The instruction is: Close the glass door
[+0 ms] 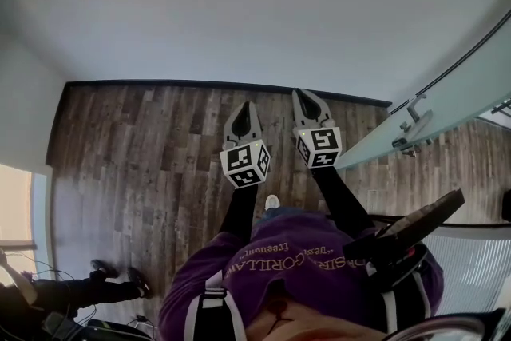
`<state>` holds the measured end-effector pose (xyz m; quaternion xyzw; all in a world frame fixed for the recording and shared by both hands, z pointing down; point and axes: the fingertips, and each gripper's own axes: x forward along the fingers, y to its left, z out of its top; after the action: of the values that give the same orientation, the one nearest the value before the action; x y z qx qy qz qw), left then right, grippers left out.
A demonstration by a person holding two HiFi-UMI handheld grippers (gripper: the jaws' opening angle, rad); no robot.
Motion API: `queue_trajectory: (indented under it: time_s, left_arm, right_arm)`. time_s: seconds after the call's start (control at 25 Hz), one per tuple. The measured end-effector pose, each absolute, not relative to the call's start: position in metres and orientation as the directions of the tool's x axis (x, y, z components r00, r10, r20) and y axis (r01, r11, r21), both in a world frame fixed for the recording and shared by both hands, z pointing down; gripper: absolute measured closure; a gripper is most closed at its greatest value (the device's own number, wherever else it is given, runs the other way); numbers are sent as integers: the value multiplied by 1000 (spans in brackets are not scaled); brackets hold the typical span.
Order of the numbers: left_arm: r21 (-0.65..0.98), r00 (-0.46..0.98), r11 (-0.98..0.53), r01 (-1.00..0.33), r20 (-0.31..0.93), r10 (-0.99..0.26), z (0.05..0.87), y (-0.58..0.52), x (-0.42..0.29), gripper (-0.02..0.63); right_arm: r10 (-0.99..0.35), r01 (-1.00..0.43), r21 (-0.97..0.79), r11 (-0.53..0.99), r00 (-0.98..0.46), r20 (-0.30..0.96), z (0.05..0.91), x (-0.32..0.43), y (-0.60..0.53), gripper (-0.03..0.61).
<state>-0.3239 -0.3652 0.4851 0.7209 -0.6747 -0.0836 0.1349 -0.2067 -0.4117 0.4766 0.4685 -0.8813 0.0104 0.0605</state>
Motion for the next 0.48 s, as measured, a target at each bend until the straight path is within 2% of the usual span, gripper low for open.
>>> queue_trajectory:
  time_s: [0.48]
  left_arm:
    - [310, 214, -184, -933, 66, -975, 491, -427, -287, 614]
  right_arm:
    - [-896, -901, 39, 433, -424, 133, 483, -163, -458, 588]
